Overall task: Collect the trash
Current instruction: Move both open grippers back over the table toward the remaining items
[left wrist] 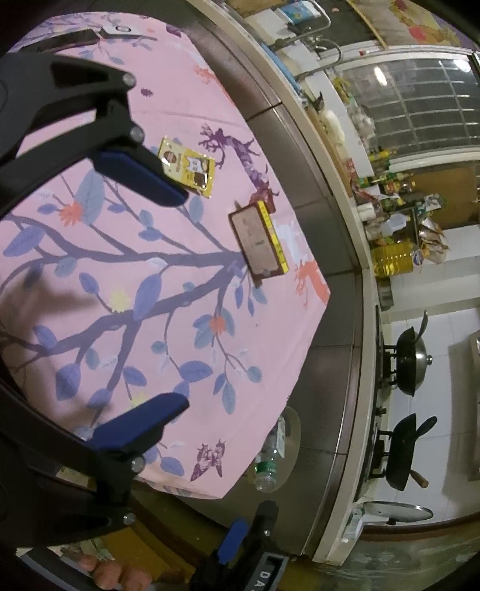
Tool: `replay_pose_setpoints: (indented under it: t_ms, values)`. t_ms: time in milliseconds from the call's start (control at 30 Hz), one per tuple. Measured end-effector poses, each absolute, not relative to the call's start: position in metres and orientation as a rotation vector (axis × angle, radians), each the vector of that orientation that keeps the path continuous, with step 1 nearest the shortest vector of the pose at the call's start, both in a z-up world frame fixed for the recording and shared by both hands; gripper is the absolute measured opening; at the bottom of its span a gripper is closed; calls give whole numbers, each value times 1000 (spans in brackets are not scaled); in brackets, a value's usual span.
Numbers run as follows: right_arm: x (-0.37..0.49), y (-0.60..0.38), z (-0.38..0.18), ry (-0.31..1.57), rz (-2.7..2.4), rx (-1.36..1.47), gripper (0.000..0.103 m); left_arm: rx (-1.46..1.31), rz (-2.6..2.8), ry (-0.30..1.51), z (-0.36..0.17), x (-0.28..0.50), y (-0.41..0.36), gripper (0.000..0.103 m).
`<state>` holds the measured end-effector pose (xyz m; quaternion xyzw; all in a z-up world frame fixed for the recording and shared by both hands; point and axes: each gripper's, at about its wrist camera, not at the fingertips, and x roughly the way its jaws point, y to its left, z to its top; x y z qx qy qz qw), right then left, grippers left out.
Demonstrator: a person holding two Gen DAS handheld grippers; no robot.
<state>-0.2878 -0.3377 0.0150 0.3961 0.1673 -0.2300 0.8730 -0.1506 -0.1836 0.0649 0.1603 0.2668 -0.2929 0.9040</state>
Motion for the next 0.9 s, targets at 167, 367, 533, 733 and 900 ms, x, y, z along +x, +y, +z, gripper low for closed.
replay_pose_setpoints:
  t_ms: [167, 367, 533, 733, 900]
  values:
    - [-287, -338, 15, 342, -484, 827, 62, 332, -598, 548, 67, -147, -184, 97]
    - [-283, -337, 13, 347, -493, 830, 62, 347, -588, 550, 65, -142, -188, 97]
    - [-271, -339, 10, 361, -491, 827, 62, 341, -585, 568, 61, -128, -190, 97]
    - [-257, -342, 4, 383, -493, 808, 62, 338, -582, 586, 53, -118, -193, 97]
    - [-253, -347, -5, 404, -502, 817, 62, 348, -590, 607, 45, -113, -199, 97]
